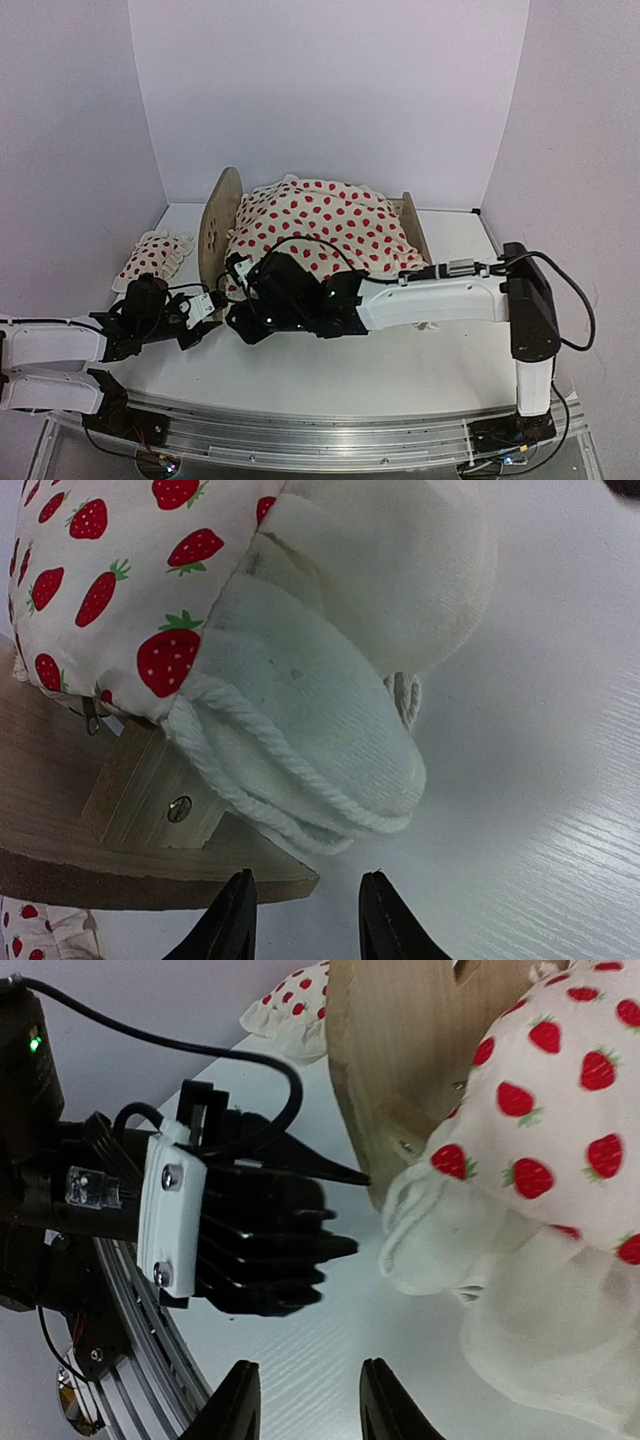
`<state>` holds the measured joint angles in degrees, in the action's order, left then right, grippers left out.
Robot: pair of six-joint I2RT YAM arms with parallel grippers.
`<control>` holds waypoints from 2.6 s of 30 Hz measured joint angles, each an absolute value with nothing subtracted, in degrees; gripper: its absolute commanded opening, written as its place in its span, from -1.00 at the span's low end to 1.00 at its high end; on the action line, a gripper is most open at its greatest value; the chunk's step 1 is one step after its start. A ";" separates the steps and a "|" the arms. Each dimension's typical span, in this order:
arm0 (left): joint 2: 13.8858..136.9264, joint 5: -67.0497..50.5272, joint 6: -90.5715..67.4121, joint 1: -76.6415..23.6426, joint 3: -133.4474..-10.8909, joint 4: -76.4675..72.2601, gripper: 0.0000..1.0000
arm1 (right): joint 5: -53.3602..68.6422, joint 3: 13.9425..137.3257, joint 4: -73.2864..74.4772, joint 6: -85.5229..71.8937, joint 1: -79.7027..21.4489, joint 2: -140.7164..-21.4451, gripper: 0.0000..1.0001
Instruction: Set up the pet bed
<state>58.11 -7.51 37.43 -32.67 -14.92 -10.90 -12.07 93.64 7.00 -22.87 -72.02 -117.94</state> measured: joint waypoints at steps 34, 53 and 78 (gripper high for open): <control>70.18 -7.59 37.75 -32.51 -9.82 -33.51 -1.00 | -22.75 91.74 -24.47 -16.84 -71.23 -137.07 -0.56; 58.12 -7.67 35.01 -32.74 -20.85 -4.70 -1.00 | -22.52 93.59 -32.12 -16.02 -69.63 -138.86 -1.00; 62.66 -7.41 58.12 -32.69 -39.51 -10.47 -1.00 | -29.70 77.13 -19.55 -13.32 -69.13 -118.17 -1.00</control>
